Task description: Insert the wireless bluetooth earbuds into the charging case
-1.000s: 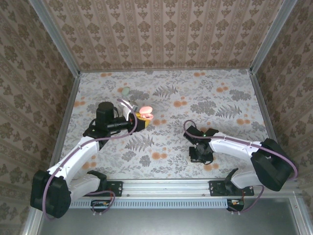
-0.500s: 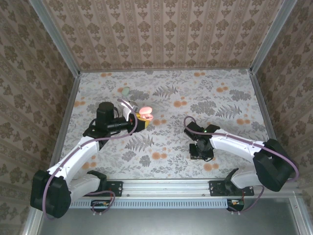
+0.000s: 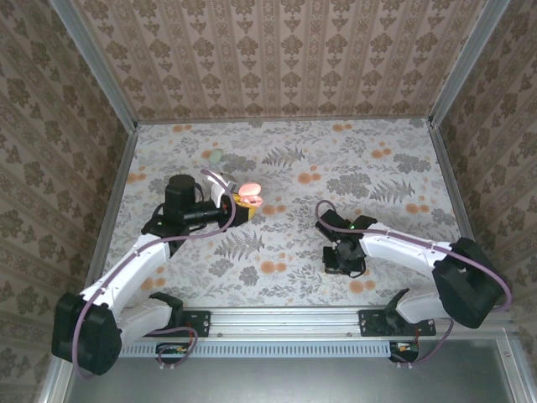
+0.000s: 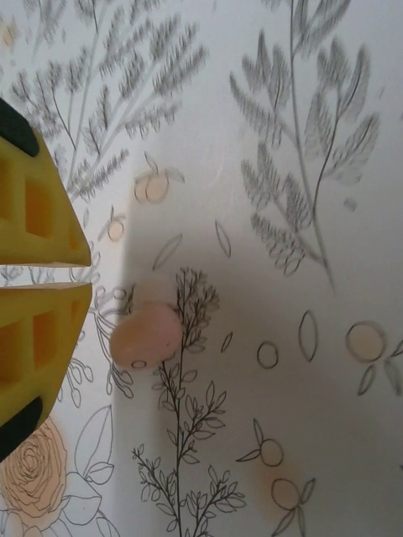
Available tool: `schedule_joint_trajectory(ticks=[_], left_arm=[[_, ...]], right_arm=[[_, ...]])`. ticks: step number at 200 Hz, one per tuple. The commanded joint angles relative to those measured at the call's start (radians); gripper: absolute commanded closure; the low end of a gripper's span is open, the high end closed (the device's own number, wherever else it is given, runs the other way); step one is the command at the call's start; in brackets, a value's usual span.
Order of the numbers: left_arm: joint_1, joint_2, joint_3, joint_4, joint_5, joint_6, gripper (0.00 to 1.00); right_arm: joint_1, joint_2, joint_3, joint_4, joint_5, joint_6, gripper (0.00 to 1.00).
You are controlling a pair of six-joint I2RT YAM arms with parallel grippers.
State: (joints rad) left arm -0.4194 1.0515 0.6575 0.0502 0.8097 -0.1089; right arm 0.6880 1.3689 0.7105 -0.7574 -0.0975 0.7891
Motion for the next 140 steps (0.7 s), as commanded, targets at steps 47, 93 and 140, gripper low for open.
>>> schedule_joint_trajectory(ticks=[47, 93, 140], left_arm=[[-0.004, -0.041, 0.016, -0.014, -0.007, 0.026, 0.92], [-0.004, -0.051, 0.019, -0.025, -0.007, 0.026, 0.92], [-0.004, -0.069, 0.011, -0.035, -0.017, 0.028, 0.92]], right_arm=[[-0.051, 0.067, -0.016, -0.021, 0.090, -0.022, 0.88], [-0.116, 0.124, 0.033, -0.009, 0.137, -0.102, 0.89], [-0.131, 0.164, 0.107, -0.010, 0.187, -0.164, 0.89]])
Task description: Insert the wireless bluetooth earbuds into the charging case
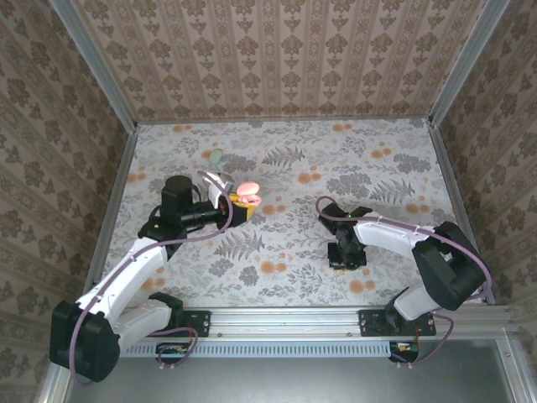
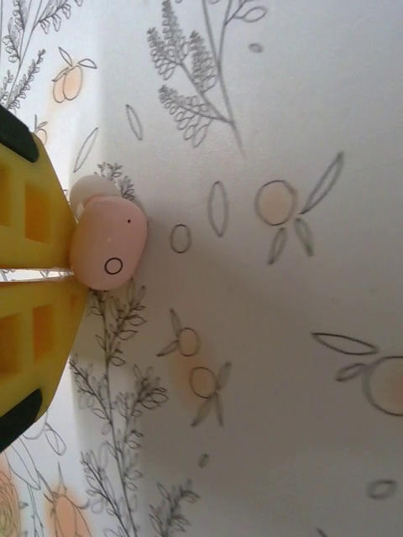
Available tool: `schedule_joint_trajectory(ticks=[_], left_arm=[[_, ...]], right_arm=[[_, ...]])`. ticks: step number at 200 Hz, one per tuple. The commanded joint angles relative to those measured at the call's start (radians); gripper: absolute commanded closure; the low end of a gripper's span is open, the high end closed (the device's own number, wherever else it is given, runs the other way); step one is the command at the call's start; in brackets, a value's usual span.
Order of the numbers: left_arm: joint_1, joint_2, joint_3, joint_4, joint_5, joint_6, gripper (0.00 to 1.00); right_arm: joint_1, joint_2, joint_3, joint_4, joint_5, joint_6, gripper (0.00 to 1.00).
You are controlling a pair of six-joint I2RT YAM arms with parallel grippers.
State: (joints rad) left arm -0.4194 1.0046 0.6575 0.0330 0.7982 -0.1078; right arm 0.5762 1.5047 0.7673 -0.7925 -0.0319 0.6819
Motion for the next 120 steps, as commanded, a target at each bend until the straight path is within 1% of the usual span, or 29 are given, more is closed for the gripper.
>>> schedule_joint_trajectory(ticks=[1, 40, 70, 120], left_arm=[[-0.004, -0.023, 0.012, -0.018, -0.005, 0.026, 0.92], [-0.003, -0.019, 0.013, -0.022, -0.009, 0.035, 0.92], [-0.002, -0.009, 0.020, -0.027, -0.008, 0.038, 0.92], [-0.001, -0.003, 0.024, -0.029, -0.009, 0.046, 0.92]], right_arm=[[-0.019, 0.030, 0.052, 0.023, 0.124, -0.059, 0.89], [-0.021, 0.038, 0.094, -0.007, 0.166, -0.118, 0.90], [-0.022, 0.029, 0.122, -0.046, 0.175, -0.160, 0.90], [-0.063, -0.094, 0.134, -0.107, 0.139, -0.159, 0.89]])
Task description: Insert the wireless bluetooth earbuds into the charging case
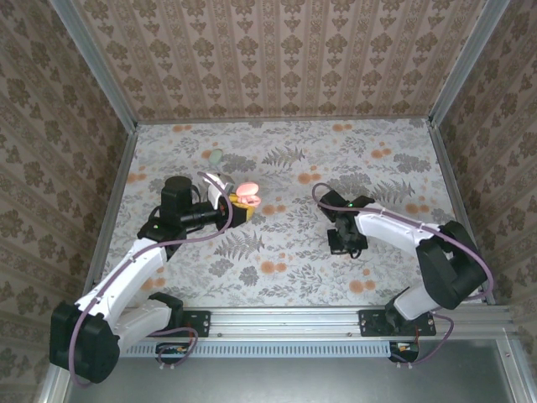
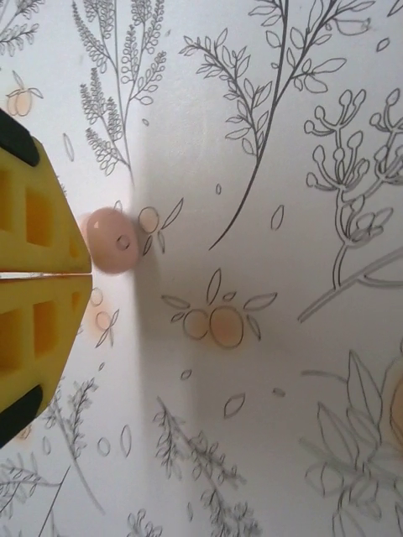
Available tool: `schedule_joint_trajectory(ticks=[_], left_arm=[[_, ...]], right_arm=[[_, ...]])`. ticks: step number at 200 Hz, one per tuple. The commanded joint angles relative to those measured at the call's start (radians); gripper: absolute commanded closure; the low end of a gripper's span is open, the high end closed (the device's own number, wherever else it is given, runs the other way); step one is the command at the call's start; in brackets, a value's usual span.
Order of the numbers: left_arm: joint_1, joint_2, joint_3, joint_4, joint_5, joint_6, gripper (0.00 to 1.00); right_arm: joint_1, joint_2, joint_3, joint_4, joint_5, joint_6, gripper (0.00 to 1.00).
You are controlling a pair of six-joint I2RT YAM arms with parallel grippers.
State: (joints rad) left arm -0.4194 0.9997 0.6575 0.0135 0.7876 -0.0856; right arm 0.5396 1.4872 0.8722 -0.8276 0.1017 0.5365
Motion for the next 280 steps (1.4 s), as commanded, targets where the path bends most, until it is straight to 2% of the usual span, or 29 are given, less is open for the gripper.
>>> schedule_joint_trajectory(ticks=[1, 35, 53, 66, 91, 151, 245, 280], left_arm=[[-0.002, 0.002, 0.025, -0.009, 0.002, 0.024, 0.92], [-0.001, 0.017, 0.030, -0.006, 0.007, 0.025, 0.92], [-0.001, 0.024, 0.034, -0.003, 0.010, 0.025, 0.92], [0.000, 0.028, 0.034, 0.005, 0.009, 0.023, 0.92], [0.001, 0.041, 0.037, 0.013, 0.017, 0.023, 0.92], [0.003, 0.044, 0.024, 0.016, 0.025, 0.032, 0.92], [0.010, 0.033, 0.010, 0.011, 0.028, 0.034, 0.92], [0.011, 0.036, 0.013, 0.011, 0.027, 0.034, 0.92]], right_arm=[[-0.027, -0.079, 0.030, -0.072, 0.005, -0.013, 0.89], [-0.032, -0.088, 0.070, -0.102, -0.036, 0.034, 0.75], [-0.032, -0.074, 0.073, -0.101, -0.044, 0.112, 0.58], [-0.031, -0.078, 0.043, -0.046, -0.065, 0.172, 0.55], [-0.029, -0.063, -0.002, 0.047, -0.101, 0.243, 0.56], [-0.027, 0.025, -0.037, 0.099, -0.111, 0.258, 0.65], [-0.020, 0.107, -0.041, 0.136, -0.120, 0.240, 0.73], [-0.019, 0.102, -0.037, 0.131, -0.119, 0.229, 0.79]])
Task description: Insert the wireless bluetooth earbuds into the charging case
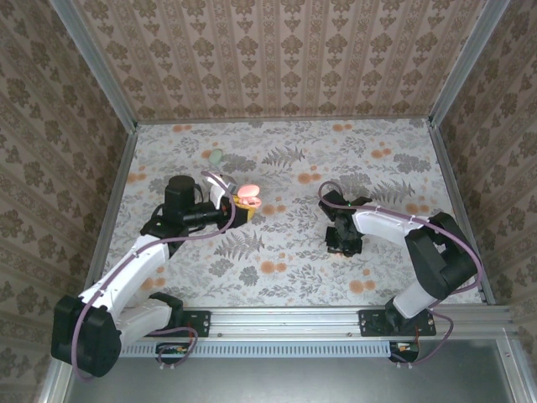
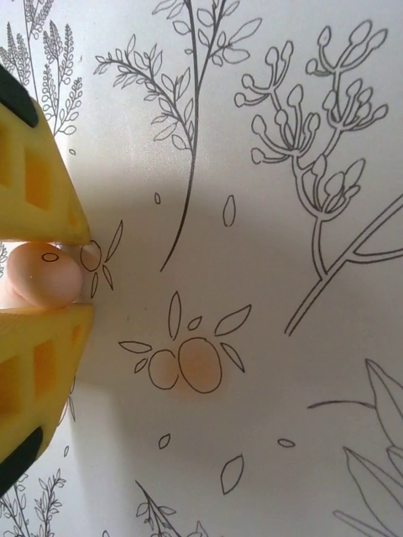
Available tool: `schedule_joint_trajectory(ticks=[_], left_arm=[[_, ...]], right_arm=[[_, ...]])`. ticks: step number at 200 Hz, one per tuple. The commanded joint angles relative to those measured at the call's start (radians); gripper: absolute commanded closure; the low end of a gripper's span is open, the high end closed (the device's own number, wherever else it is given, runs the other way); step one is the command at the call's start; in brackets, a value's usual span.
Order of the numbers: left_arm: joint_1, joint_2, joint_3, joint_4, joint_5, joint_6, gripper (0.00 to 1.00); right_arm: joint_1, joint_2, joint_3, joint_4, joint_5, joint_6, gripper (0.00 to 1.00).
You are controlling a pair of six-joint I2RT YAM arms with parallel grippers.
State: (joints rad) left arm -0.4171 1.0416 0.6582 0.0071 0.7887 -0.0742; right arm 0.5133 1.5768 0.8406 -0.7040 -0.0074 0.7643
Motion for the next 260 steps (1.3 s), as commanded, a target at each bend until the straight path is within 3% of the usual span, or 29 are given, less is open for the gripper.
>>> schedule_joint_trajectory(ticks=[1, 68, 127, 214, 260], left_arm=[[0.009, -0.006, 0.012, 0.017, 0.026, 0.023, 0.92], [0.011, -0.003, 0.002, 0.049, 0.040, 0.023, 0.92], [0.008, -0.010, -0.026, 0.163, 0.095, 0.025, 0.92], [-0.011, -0.042, -0.045, 0.231, 0.135, 0.009, 0.92], [-0.016, -0.062, -0.048, 0.234, 0.159, 0.010, 0.92]], right_arm=[[0.008, 0.012, -0.005, 0.007, -0.009, 0.001, 0.80], [0.039, -0.157, 0.086, -0.043, -0.049, -0.052, 0.82], [0.102, -0.368, 0.243, 0.028, -0.202, -0.130, 0.83], [0.249, -0.260, 0.517, 0.162, -0.422, -0.264, 0.85], [0.262, -0.148, 0.635, 0.091, -0.456, -0.318, 0.85]])
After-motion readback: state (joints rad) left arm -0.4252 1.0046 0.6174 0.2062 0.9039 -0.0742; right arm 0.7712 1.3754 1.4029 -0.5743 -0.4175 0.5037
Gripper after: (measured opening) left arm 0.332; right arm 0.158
